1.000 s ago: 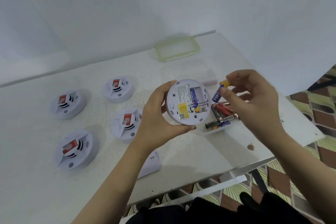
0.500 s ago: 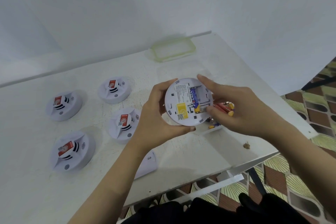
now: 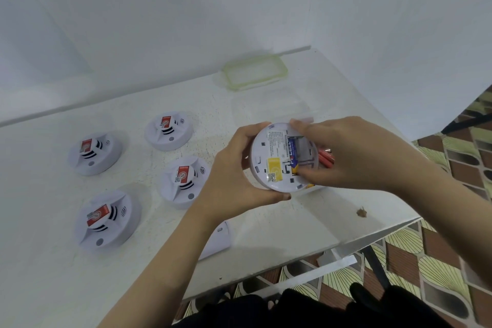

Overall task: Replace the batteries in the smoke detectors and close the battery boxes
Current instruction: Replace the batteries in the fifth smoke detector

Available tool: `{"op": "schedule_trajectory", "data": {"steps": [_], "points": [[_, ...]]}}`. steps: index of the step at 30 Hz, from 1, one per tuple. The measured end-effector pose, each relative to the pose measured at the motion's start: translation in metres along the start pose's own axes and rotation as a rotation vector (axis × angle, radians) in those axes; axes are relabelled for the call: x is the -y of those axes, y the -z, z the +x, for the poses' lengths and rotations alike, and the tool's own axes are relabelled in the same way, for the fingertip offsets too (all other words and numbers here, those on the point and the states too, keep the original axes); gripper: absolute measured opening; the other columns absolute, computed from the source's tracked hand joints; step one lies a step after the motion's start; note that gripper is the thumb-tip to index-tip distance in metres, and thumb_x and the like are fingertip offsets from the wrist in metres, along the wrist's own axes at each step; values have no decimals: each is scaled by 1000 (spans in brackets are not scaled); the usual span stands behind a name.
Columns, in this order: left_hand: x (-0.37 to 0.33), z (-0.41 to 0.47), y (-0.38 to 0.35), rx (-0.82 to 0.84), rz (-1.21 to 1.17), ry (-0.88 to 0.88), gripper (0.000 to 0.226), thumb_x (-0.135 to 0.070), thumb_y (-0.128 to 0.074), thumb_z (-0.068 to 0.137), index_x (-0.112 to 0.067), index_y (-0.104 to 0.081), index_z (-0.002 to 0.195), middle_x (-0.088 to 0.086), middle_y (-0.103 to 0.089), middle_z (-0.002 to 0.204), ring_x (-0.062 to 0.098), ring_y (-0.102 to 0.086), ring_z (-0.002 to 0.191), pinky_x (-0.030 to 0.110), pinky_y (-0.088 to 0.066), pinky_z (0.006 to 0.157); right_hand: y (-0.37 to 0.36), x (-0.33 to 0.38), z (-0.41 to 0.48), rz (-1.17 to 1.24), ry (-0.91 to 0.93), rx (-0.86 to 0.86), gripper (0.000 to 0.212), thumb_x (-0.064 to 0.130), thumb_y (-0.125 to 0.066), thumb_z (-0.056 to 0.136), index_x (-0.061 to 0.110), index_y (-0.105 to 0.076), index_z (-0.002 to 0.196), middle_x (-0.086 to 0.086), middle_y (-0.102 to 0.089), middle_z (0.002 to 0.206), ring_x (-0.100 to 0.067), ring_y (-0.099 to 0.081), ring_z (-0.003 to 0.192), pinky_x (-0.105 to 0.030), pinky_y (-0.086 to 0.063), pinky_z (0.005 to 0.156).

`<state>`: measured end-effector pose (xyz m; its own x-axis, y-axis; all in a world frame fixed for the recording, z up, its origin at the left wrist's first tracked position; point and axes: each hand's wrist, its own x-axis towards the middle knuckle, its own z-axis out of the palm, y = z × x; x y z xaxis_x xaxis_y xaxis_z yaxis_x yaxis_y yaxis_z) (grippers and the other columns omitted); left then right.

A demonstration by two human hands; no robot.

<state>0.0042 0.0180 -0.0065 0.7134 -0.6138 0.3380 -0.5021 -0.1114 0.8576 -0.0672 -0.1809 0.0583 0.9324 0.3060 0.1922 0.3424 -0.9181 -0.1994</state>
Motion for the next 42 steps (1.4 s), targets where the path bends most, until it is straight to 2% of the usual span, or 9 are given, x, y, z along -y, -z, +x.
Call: {"op": "schedule_trajectory", "data": {"steps": [5, 10, 13, 16, 20, 27, 33, 37, 42], "points": [[-2, 1, -1, -4, -21, -12, 91, -25, -91, 52, -20, -44, 130, -12, -58, 122, 14, -60, 113, 26, -55, 86, -5, -2, 3, -82, 66, -56, 68, 41, -61, 67, -2, -60, 119, 3, -63, 67, 11, -11, 44, -3, -7, 48], [-2, 0, -1, -17, -21, -5, 90, -26, -90, 53, -20, -44, 130, -9, -59, 123, 16, -60, 113, 29, -56, 86, -3, 1, 1, -22, 41, -16, 69, 41, -50, 70, 1, -57, 126, 14, -48, 67, 1, -23, 42, -4, -21, 39], [1, 0, -1, -61, -70, 7, 88, -24, -90, 52, -21, -45, 128, -2, -58, 125, 16, -59, 115, 31, -55, 89, -11, 0, -4, -17, 56, 4, 63, 39, -42, 77, 9, -55, 130, -6, -69, 105, -2, -25, 53, -2, -16, 52], [2, 0, -1, -90, -91, 23, 88, -25, -89, 51, -27, -44, 126, -1, -57, 126, 13, -58, 117, 27, -54, 89, -20, -2, -7, 47, 16, -8, 58, 45, -44, 82, 19, -53, 134, -17, -50, 138, 1, -40, 48, -6, -27, 58], [6, 0, -1, -86, -96, 25, 88, -24, -90, 51, -27, -43, 126, -4, -57, 125, 15, -58, 118, 30, -55, 89, -30, -4, -9, 115, -22, -124, 57, 56, -44, 85, 23, -57, 129, -11, -44, 143, -25, -70, 83, -24, -50, 67], [17, 2, 1, -141, -113, 128, 86, -29, -89, 46, -32, -42, 118, -28, -56, 118, 5, -57, 115, 30, -54, 90, -42, -12, -18, 311, -118, -440, 33, 27, -36, 97, 12, -65, 103, 8, -50, 129, -2, -44, 125, -5, -32, 96], [25, 3, 2, -170, -108, 149, 85, -35, -87, 51, -35, -37, 120, -14, -49, 128, 1, -52, 119, 22, -50, 91, -50, -40, -27, 261, -211, 11, 30, 35, -43, 97, 20, -68, 104, 0, -51, 134, 13, -35, 111, 3, -26, 85], [23, 6, -1, -167, -125, 137, 85, -36, -85, 55, -33, -35, 123, -11, -47, 129, 0, -51, 120, 18, -48, 91, -53, -36, -22, 328, -235, -107, 34, 35, -48, 94, 27, -56, 126, 11, -54, 124, 0, -50, 111, -9, -36, 91], [20, 16, -2, -156, -105, 125, 98, -35, -85, 55, -27, -29, 136, -17, -47, 131, 0, -49, 123, 19, -48, 93, -40, -21, 7, 841, -247, -149, 36, 30, -41, 97, 33, -51, 132, 15, -63, 123, -3, -58, 114, -32, -46, 99]]}}
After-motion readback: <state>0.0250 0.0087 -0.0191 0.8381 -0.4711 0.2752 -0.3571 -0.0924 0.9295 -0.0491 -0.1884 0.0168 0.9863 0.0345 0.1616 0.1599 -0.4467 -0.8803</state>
